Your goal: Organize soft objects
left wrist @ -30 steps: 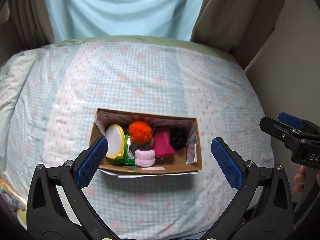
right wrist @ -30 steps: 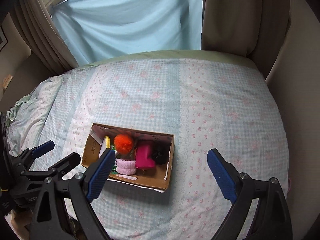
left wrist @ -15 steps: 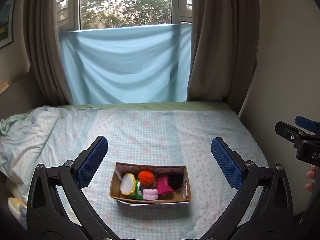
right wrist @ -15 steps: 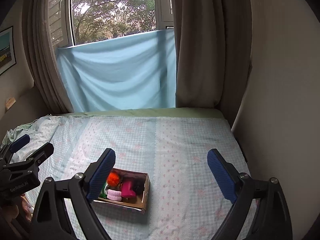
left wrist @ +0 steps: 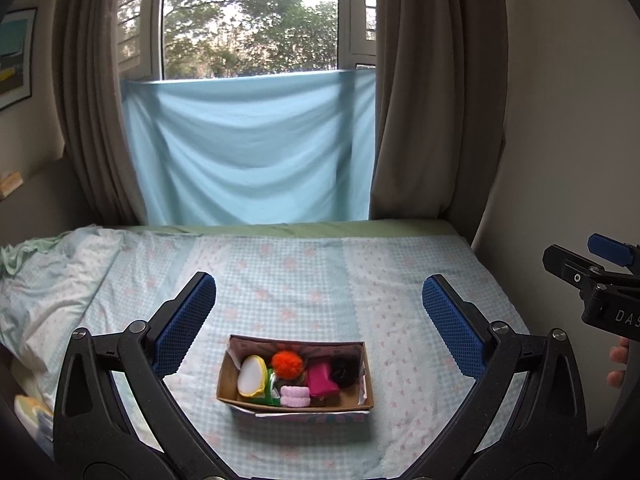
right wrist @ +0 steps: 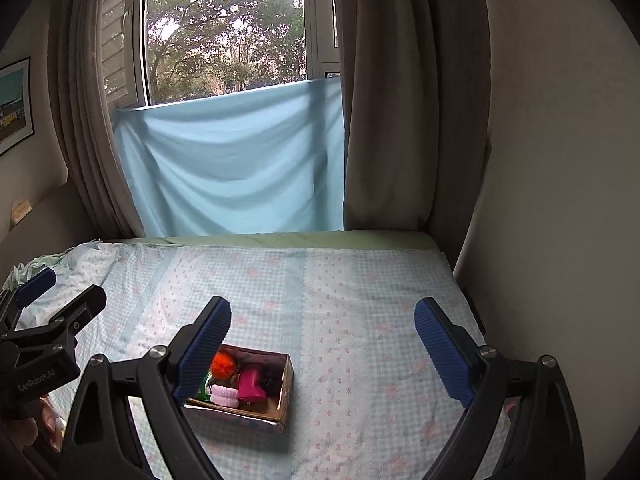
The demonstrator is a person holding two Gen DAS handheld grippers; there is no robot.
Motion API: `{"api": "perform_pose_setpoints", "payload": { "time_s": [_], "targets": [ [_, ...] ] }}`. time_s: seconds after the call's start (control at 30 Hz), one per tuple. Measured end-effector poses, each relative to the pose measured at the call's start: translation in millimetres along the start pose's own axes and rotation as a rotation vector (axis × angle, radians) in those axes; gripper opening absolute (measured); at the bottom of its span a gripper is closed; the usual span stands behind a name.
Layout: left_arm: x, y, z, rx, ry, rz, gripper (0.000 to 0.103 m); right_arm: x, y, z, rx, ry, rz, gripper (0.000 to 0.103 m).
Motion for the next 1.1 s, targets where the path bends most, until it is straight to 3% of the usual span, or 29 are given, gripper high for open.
{"api": "perform_pose_setpoints", "payload": {
  "time_s": [1.1],
  "targets": [
    [1, -2, 1, 0.002, 0.005, 0.010, 0.103, 0, 0, 7, -0.012, -0.012, 0.006, 0.092]
  ]
}}
Point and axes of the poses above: each gripper's, at about its wrist camera, not at the fingertips, and y roughly against the way its jaws point, z to its right, x to its top, the point moved 1 cm from there along -y, roughly the way its jaws point, and after that the axes turned 13 degrees about -z, right-handed, at the moved point
